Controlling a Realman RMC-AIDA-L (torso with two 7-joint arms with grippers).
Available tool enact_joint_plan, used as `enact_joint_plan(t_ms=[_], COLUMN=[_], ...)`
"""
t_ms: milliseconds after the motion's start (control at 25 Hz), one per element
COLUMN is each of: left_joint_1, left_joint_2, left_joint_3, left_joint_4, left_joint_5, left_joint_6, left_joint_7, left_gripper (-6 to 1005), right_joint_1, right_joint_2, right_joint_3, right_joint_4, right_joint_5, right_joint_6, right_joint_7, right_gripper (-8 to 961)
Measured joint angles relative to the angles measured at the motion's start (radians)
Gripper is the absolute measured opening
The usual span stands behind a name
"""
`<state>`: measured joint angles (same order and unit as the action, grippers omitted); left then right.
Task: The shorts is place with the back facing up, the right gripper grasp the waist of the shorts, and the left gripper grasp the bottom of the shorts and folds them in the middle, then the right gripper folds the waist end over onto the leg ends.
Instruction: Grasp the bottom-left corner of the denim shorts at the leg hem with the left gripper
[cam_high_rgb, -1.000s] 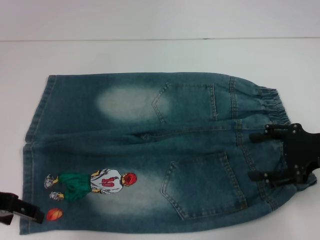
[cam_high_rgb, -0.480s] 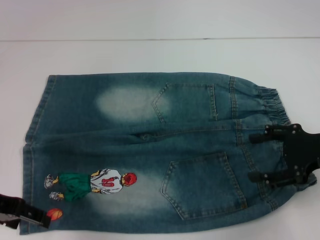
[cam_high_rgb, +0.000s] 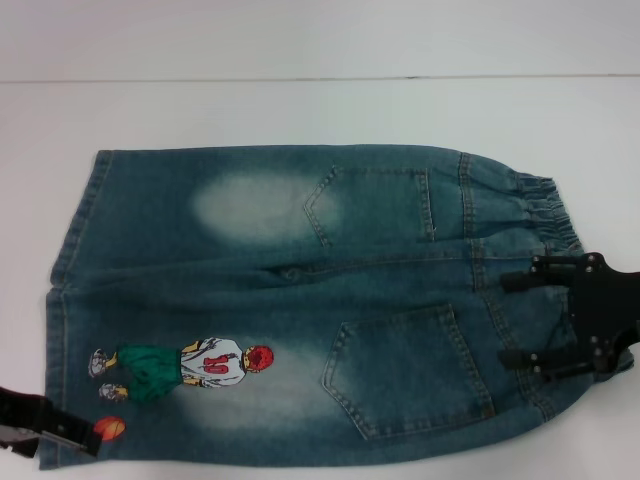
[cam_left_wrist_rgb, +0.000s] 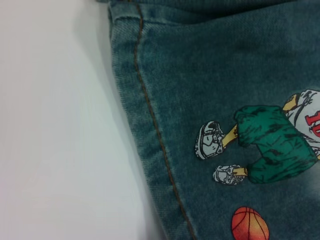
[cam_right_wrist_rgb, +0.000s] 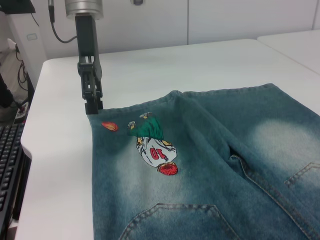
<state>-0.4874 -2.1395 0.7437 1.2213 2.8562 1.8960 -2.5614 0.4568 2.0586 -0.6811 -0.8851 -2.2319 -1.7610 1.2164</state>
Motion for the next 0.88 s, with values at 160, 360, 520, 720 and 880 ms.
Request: enact_joint_plan(t_ms=[160, 360, 520, 720, 880], left_joint_1=[0.000, -0.011, -0.018, -0.022, -0.028], left_joint_2=[0.001, -0.004, -0.008, -0.008, 0.001], left_joint_3=[0.009, 0.012, 0.015, 0.016, 0.020], left_joint_4=[-0.002, -0.002, -0.002, -0.005, -0.042], left_joint_5=[0.000, 0.000, 0.000, 0.000, 0.000], left_joint_6=[-0.007, 0.001, 0.005, 0.007, -0.001], left_joint_7=[-0.002, -0.002, -0.002, -0.002, -0.003], left_gripper=[888, 887, 886, 885, 775], right_joint_1=[0.000, 0.004, 0.005, 0.002, 0.002], right_joint_2=[0.000, 0.000, 0.000, 0.001, 0.003], right_joint_3=[0.001, 0.004, 0.007, 0.008, 0.008], right_joint_4=[0.000, 0.000, 0.000, 0.000, 0.000], right_joint_5=[0.000, 0.000, 0.000, 0.000, 0.000], right_joint_6=[0.000, 0.001, 0.006, 0.013, 0.014], right_joint_7=[0.000, 0.000, 0.002, 0.001, 0.001], right_gripper=[912, 912, 912, 912, 912])
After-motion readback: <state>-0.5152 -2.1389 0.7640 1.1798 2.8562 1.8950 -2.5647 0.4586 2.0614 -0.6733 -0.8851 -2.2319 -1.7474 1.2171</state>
